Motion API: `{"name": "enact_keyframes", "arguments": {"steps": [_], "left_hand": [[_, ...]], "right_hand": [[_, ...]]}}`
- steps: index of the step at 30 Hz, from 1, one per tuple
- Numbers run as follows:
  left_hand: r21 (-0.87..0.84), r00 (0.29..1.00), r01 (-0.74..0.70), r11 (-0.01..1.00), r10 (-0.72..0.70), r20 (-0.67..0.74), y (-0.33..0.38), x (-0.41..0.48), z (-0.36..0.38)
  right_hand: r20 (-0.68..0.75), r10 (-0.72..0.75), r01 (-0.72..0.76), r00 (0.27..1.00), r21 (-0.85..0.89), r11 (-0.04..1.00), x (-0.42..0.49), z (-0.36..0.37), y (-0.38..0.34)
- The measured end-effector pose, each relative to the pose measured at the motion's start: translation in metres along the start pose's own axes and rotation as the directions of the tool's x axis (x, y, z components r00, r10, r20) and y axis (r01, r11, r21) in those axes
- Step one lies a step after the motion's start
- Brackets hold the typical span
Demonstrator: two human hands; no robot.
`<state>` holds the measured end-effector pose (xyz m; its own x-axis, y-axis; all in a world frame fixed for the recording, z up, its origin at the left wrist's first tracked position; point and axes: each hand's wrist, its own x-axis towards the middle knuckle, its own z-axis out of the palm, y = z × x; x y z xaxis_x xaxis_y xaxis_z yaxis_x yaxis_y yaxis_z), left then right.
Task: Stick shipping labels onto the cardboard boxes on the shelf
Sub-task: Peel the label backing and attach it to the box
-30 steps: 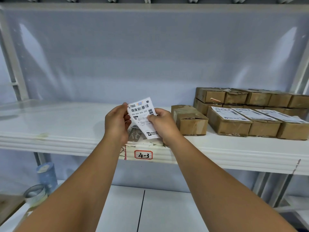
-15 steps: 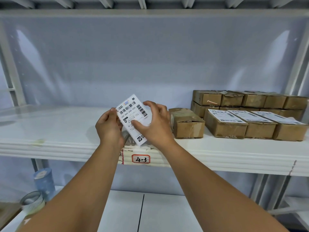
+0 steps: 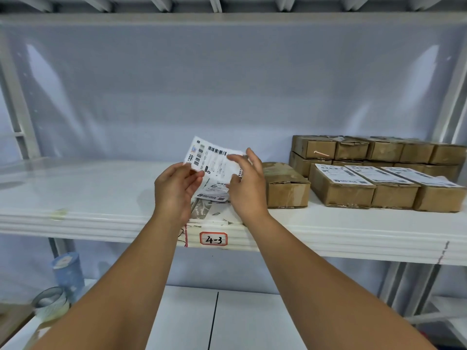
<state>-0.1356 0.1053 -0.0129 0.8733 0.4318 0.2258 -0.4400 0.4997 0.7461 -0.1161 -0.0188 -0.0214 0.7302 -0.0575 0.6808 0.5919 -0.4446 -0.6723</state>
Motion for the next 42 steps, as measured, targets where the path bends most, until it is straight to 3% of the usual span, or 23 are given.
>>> {"name": "enact_keyframes", "arguments": {"steps": [4, 8, 11, 14, 18, 24, 32, 42], "left_hand": [[0.076, 0.997, 0.046, 0.996, -0.051, 0.064, 0.001, -0.002, -0.001], [0.146, 0.990, 0.065, 0.987, -0.083, 0.116, 0.001, -0.002, -0.001], [0.143, 0.991, 0.054, 0.988, -0.070, 0.111, 0.001, -0.003, -0.001], [0.205, 0.990, 0.009, 0.979, -0.037, 0.136, 0.001, -0.006, 0.000], [0.348, 0.972, -0.078, 0.934, -0.007, 0.236, -0.001, -0.010, 0.002], [0.386, 0.959, -0.021, 0.922, -0.091, 0.269, 0.000, -0.010, 0.003], [0.411, 0.963, -0.023, 0.912, -0.090, 0.255, 0.000, -0.011, 0.004], [0.417, 0.960, -0.037, 0.908, -0.083, 0.267, -0.004, -0.010, 0.004]], "right_hand": [[-0.175, -0.020, 0.009, 0.984, -0.068, 0.998, 0.001, 0.002, 0.002], [-0.139, -0.066, 0.046, 0.988, -0.141, 0.989, 0.000, 0.003, 0.000], [-0.106, -0.203, 0.157, 0.973, -0.339, 0.928, -0.003, 0.010, 0.002], [-0.154, -0.360, 0.269, 0.920, -0.420, 0.867, -0.005, 0.017, 0.003], [-0.199, -0.371, 0.299, 0.907, -0.317, 0.900, -0.003, 0.021, 0.006], [-0.144, -0.307, 0.283, 0.941, -0.166, 0.945, -0.001, 0.020, 0.007], [-0.058, -0.297, 0.281, 0.953, -0.191, 0.940, 0.000, 0.017, 0.005], [-0.073, -0.269, 0.255, 0.960, -0.162, 0.953, 0.001, 0.017, 0.007]]}}
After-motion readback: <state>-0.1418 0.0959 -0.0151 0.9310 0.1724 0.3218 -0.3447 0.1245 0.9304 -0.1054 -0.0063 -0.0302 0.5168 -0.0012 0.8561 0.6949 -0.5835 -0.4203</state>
